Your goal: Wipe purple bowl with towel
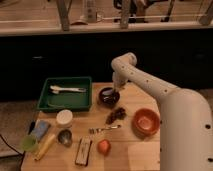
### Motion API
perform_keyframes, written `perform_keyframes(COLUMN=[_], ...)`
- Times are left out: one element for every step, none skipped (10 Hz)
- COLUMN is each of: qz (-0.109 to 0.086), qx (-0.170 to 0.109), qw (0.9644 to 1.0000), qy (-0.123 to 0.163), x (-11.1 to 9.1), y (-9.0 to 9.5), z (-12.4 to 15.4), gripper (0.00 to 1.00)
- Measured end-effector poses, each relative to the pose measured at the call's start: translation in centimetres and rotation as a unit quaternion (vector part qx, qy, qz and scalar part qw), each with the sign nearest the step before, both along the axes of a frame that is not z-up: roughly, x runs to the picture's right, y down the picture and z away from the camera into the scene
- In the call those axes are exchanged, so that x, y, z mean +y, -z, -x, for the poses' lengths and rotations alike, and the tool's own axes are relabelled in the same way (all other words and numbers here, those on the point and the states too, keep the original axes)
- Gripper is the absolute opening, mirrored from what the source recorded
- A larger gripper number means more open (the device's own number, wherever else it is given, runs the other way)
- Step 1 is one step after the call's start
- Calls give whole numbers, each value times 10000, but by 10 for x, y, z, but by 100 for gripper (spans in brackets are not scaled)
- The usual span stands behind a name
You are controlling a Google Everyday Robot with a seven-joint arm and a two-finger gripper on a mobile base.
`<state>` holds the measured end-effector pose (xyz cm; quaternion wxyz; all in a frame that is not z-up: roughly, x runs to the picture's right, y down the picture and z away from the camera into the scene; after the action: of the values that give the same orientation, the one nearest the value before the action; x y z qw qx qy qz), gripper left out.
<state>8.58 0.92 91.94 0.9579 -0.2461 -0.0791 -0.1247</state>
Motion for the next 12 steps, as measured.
perform_keyframes(qz=[-20,-43,-54,-56,-38,-2,28,113,175,274,347,383], qx=[28,-9,-80,-162,-294,-401,-466,-517,-530,-515,-457,-360], qw=[10000,10000,9999,9998,9994,9990,9985,9979,9975,9971,9968,9969], qy=[-1,15,46,87,157,217,279,375,429,494,555,587], x=[-1,-3,-4,-4,-1,5,11,24,32,41,47,49], y=[-5,-8,-10,-11,-10,-6,-2,6,11,17,20,21], z=[-3,-3,3,10,15,19,21,20,17,9,2,-7], gripper=[0,0,0,0,0,0,0,0,0,0,0,0])
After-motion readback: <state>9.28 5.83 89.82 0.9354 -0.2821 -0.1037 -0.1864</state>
